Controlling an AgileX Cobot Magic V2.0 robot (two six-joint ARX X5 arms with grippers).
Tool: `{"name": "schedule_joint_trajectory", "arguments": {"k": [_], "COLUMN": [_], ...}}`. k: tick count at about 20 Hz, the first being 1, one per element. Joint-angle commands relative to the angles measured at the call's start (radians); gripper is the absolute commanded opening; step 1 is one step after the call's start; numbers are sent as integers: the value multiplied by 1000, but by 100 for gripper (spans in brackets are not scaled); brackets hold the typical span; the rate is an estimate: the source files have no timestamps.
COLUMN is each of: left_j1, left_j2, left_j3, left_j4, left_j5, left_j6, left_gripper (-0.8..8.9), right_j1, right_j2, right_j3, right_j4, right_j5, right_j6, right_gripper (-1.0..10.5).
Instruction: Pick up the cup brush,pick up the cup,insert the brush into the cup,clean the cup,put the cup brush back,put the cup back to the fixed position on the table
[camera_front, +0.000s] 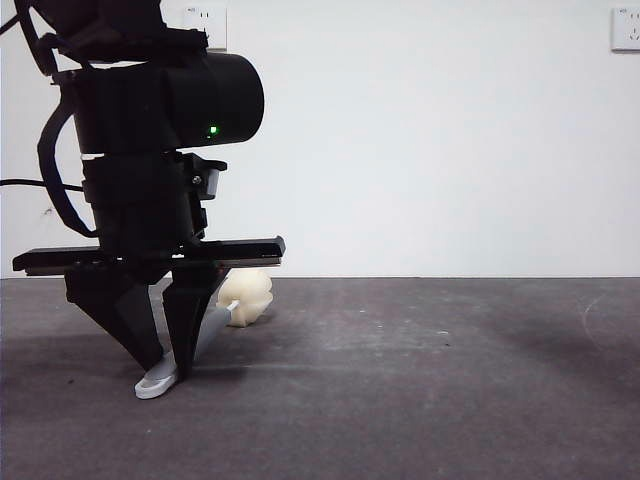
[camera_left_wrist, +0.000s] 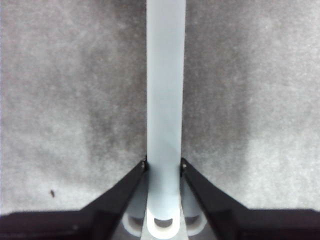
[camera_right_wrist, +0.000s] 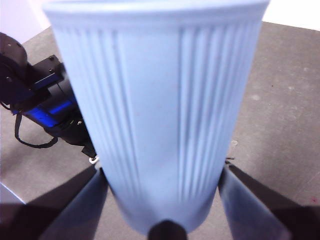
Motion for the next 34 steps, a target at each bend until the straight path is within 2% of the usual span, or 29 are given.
{"name": "schedule_joint_trajectory", "arguments": {"k": [1,2,4,5,8,11,14,17,19,21,27,34], "left_j1": [0,0,0,0,0,0,-2,-24,-47,-71,-114,-114], "left_j2": [26,26,24,22,-8,-77,-228,-442,-555,-652,-848,-907], "left_j3": [-13,-13,-12,-12,-10,-10,-10,-10,-10,-10,-10,-10], "left_j4": [-18,-22,-45,-53,-55,-70,-78,-83,-98,-122,-249,-327], "left_j5": [29,46,64,82,85,87,107,109,109,110,103,103], "left_j6": [13,13,34,61,112,166,215,244,249,249,249,267], "left_gripper": [11,98,432,501,503,503,502,503,503,502,502,502], "right_j1": [2,2,2,2,2,0,-19,-56,-82,-109,-203,-311], "right_j2": [-2,-2,-1,3,8,9,12,97,202,332,705,937], "right_j3": [-2,-2,-2,-2,-10,-87,-299,-530,-571,-572,-571,-571], "right_j4": [5,2,3,3,48,201,480,839,950,1060,1438,1664], "right_j5": [0,0,2,6,39,95,164,164,166,163,154,7], "right_j6": [12,11,9,0,-11,-61,-105,-125,-138,-165,-154,-155], "right_gripper": [-17,-17,-17,-17,-17,-17,-17,-17,-17,-17,-17,-17]}}
